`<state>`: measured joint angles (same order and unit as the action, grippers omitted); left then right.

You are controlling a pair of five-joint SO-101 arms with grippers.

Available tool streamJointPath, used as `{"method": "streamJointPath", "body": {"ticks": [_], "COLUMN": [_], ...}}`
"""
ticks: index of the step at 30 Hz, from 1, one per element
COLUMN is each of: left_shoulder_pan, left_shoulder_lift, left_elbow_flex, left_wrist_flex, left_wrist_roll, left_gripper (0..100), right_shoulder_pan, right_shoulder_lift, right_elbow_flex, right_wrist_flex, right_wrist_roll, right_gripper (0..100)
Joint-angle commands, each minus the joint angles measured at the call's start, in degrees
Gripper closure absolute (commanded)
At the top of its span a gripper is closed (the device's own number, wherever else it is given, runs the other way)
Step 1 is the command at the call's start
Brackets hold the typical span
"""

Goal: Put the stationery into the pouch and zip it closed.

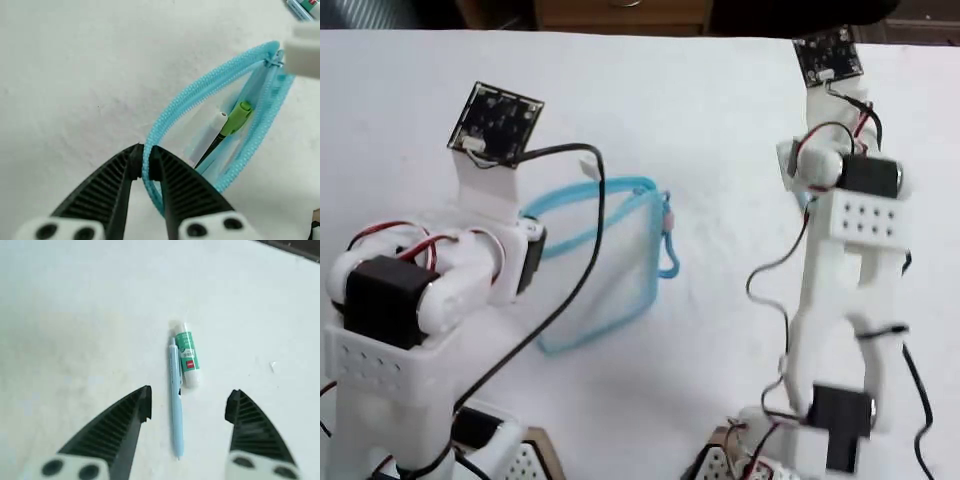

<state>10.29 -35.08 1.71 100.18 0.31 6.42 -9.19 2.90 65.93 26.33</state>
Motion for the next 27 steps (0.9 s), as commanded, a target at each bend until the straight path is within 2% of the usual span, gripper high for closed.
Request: {"method": "streamJointPath", "body": {"ticks": [1, 6, 11, 16, 21, 27], "left_shoulder_pan": [-0.18, -0.18, -0.18, -0.18, -0.18, -0.18], "left_shoulder_lift": [2.11, 2.11, 2.11, 2.11, 2.11, 2.37], "left_elbow_flex": [0.31, 0.4, 0.4, 0.4, 0.4, 0.48], "left_wrist_flex": [1.32, 1.32, 1.32, 1.32, 1.32, 1.14], "left_wrist_roll": [-0.35, -0.35, -0.35, -0.35, -0.35, -0.35], "left_gripper": [98, 98, 98, 98, 98, 98], "right_shoulder_pan": [0.48, 1.63, 2.68, 4.35, 5.23, 4.88], "right_shoulder_lift": [7.43, 22.46, 30.73, 33.98, 38.02, 49.89], "right_elbow_flex": [-2.9, -2.99, -8.26, -14.59, -19.78, -28.04], "right_wrist_flex": [0.57, -9.89, -10.59, -7.16, -4.62, -4.79], "right_wrist_roll": [3.87, 4.4, 4.22, 4.04, 4.04, 3.16], "right_gripper": [75.5, 79.2, 87.2, 80.7, 81.2, 81.1]}}
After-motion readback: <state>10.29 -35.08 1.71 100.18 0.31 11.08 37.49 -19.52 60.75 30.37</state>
